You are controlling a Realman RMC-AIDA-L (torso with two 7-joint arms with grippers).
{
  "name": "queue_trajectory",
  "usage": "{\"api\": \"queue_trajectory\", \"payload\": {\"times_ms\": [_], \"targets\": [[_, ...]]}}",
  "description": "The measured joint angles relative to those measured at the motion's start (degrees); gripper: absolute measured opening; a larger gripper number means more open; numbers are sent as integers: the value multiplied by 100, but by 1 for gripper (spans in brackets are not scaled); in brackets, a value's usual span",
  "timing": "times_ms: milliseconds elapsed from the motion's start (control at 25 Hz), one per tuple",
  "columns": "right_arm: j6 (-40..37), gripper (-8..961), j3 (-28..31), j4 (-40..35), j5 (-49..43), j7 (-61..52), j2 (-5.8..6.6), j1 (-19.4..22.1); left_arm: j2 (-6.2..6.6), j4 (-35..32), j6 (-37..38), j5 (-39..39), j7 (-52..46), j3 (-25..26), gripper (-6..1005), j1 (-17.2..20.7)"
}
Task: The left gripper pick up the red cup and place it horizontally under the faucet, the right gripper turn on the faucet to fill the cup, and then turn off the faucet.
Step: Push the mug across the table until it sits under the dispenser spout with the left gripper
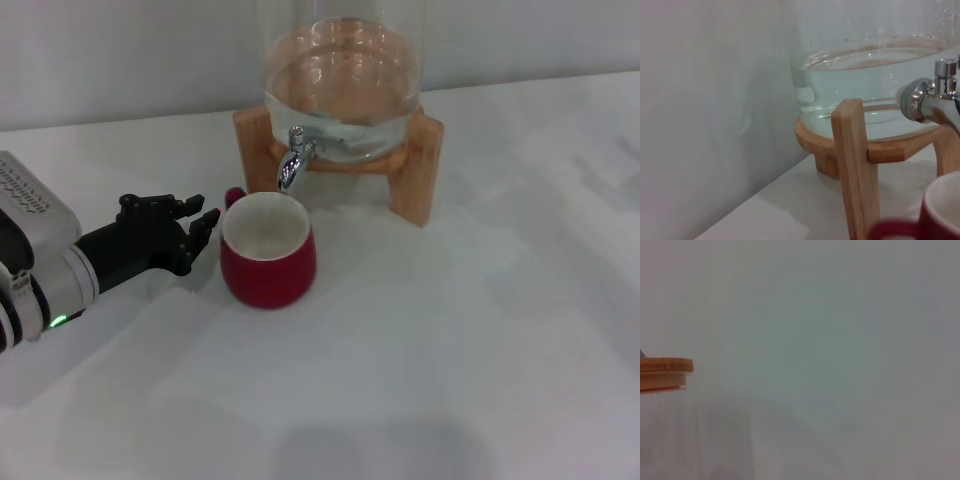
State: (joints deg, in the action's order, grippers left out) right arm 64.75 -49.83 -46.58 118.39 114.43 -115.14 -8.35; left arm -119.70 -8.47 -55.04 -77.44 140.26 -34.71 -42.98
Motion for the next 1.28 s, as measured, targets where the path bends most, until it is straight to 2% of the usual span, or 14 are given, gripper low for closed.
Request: {"api": "queue_trajectory", "payload": {"times_ms": [320,600,960,1280], "targets": [[15,795,0,0,0,0,0,0,0,39,0,0,1,0,215,25],[20,795,1,53,0,0,0,1,-5,53,-37,7,-4,0,231,161],[20,796,1,60,0,0,0,10,-24,57,-489,1,1,5,234,427],[20,796,1,67,0,0,0,6,-27,65,-555,3,-44,9,236,463]]}}
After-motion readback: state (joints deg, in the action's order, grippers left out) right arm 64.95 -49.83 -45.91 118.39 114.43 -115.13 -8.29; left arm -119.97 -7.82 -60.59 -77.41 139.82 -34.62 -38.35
